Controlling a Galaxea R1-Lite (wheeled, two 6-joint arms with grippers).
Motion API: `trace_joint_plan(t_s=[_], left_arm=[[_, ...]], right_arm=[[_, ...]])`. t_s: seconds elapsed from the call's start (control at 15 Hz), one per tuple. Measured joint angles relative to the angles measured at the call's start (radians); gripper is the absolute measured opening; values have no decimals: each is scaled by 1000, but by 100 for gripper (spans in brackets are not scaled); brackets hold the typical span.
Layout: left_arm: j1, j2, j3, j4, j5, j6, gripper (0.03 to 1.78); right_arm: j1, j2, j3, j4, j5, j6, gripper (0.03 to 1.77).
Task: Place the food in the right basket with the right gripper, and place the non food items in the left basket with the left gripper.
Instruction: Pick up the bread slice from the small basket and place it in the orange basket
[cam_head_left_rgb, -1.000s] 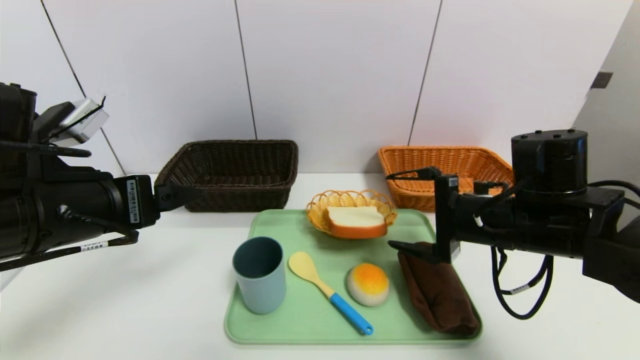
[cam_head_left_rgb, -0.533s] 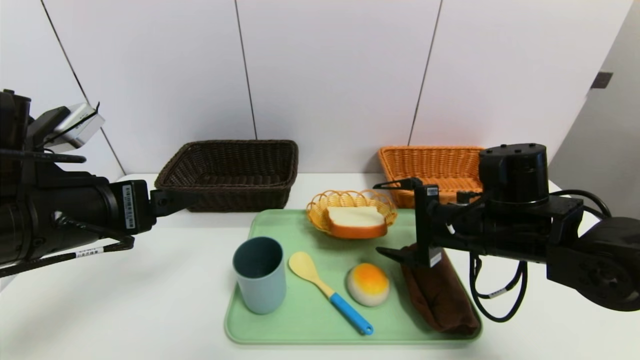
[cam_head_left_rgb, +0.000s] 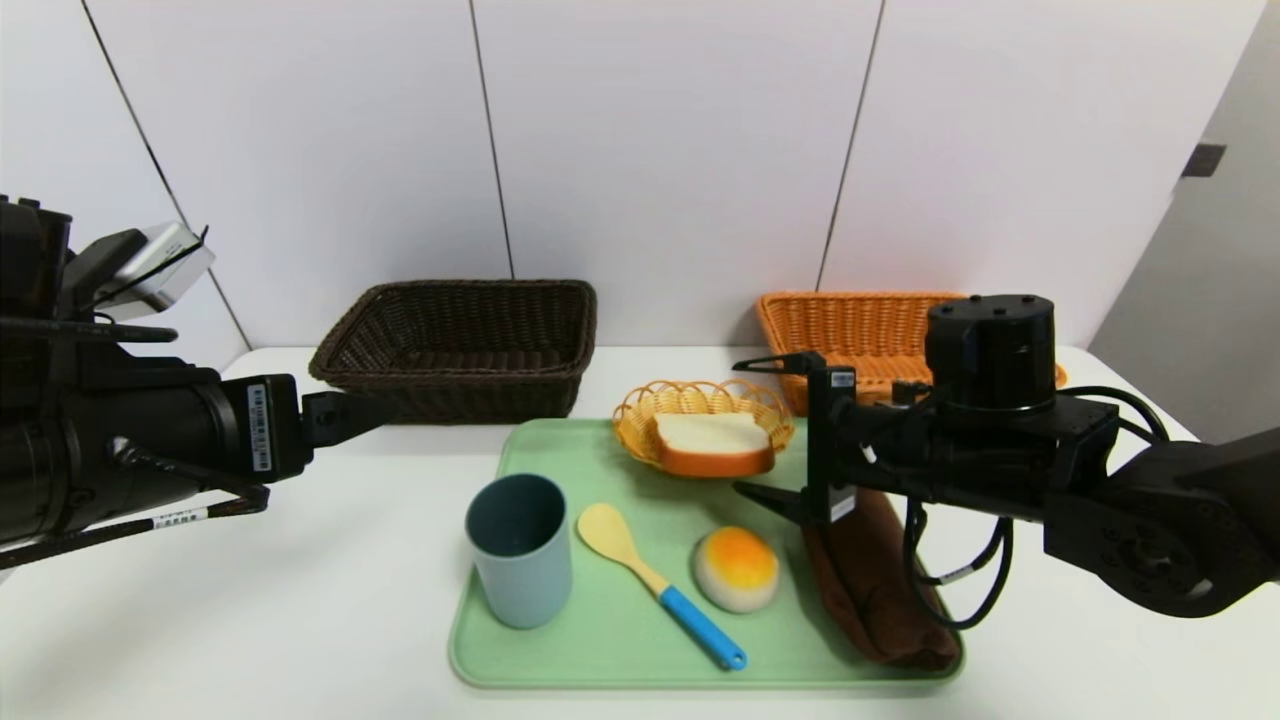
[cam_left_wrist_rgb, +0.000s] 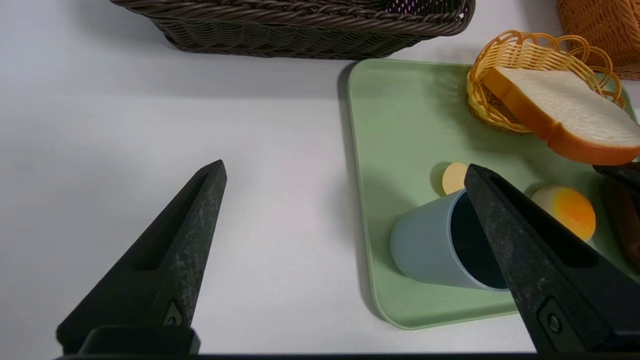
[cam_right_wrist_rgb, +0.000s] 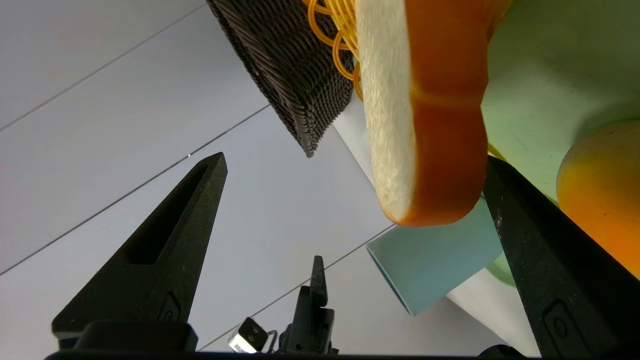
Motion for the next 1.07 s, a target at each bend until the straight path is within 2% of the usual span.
trace_joint_plan(t_s=[0.33, 0.4, 0.6, 0.8, 0.87, 0.93, 1.07], left_arm=[[0, 2, 2, -1, -6, 0, 169], [0, 2, 2, -2, -15, 0, 169], [1, 3, 0, -2, -24, 0, 169], [1, 4, 0, 0, -24, -2, 169], [1, 4, 0, 0, -24, -8, 169], [1, 4, 0, 0, -24, -18, 169], [1, 2, 1, 0, -24, -27, 169]], right_arm=[[2, 28, -12, -2, -27, 0, 171], [6, 31, -16, -3, -36, 0, 162], [11, 36, -20, -3, -41, 4, 113], [11, 42, -33, 0, -38, 11, 80], [11, 43, -39, 6, -32, 14, 63], [11, 45, -42, 13, -27, 16, 14], [10, 50, -46, 35, -16, 15, 14]])
